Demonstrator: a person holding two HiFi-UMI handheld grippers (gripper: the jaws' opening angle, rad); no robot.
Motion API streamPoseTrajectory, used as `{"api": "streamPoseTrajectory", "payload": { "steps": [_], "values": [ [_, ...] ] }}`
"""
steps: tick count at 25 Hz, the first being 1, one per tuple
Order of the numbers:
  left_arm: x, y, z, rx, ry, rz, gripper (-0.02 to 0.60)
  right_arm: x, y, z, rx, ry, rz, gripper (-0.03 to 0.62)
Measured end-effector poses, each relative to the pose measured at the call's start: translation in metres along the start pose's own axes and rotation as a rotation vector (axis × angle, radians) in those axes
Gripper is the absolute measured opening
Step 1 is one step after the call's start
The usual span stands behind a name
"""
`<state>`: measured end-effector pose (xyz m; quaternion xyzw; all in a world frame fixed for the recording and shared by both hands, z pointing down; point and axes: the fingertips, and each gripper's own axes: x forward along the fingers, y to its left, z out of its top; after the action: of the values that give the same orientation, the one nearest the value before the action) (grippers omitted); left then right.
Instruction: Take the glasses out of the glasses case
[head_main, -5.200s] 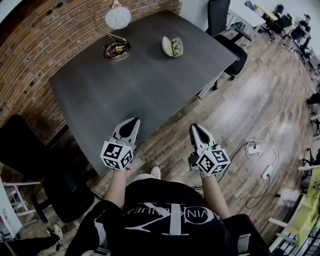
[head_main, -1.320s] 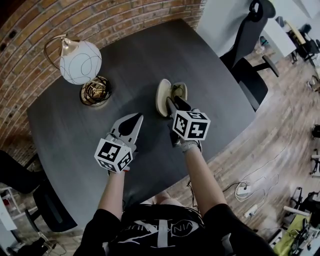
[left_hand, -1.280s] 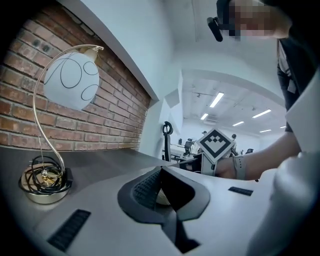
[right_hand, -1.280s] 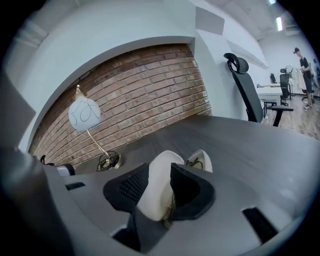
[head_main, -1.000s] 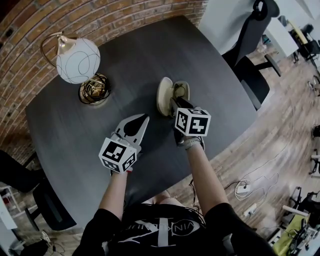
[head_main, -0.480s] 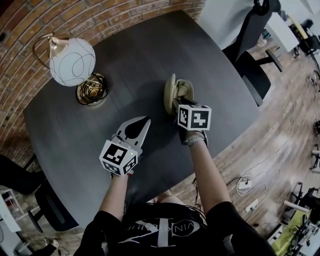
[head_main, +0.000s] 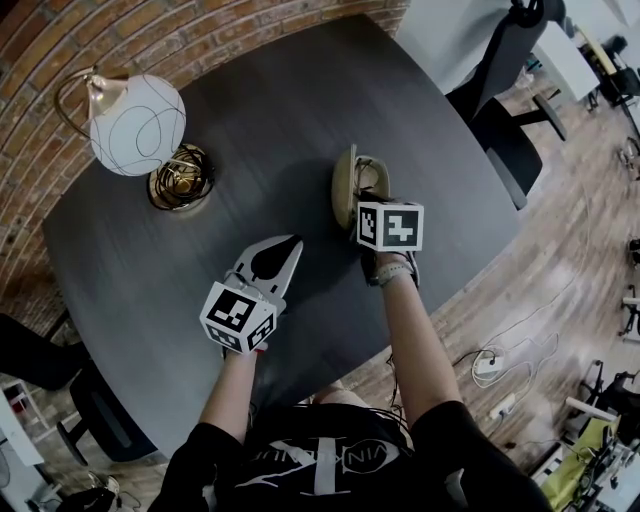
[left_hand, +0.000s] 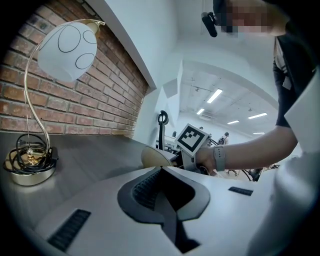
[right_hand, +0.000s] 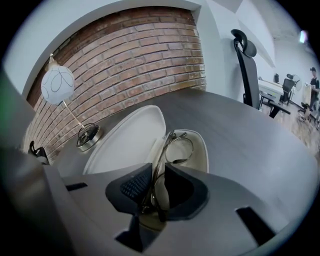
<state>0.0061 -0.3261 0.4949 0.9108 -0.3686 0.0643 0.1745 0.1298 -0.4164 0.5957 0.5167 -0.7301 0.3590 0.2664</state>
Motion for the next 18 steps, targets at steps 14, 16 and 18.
{"api": "streamPoseTrajectory", "payload": {
  "steps": [14,16,18],
  "values": [
    [-0.003,0.006,-0.006,-0.022,0.005,0.011,0.015,-0.007,-0.007,0.011,0.076,-0.084,0.036,0.037],
    [-0.004,0.007,-0.008,-0.025,0.008,0.016,0.015,-0.01,-0.007,0.013,0.094,-0.112,0.045,0.037],
    [-0.005,0.008,-0.009,-0.028,0.01,0.019,0.015,-0.014,-0.006,0.016,0.117,-0.137,0.055,0.037]
  ]
}}
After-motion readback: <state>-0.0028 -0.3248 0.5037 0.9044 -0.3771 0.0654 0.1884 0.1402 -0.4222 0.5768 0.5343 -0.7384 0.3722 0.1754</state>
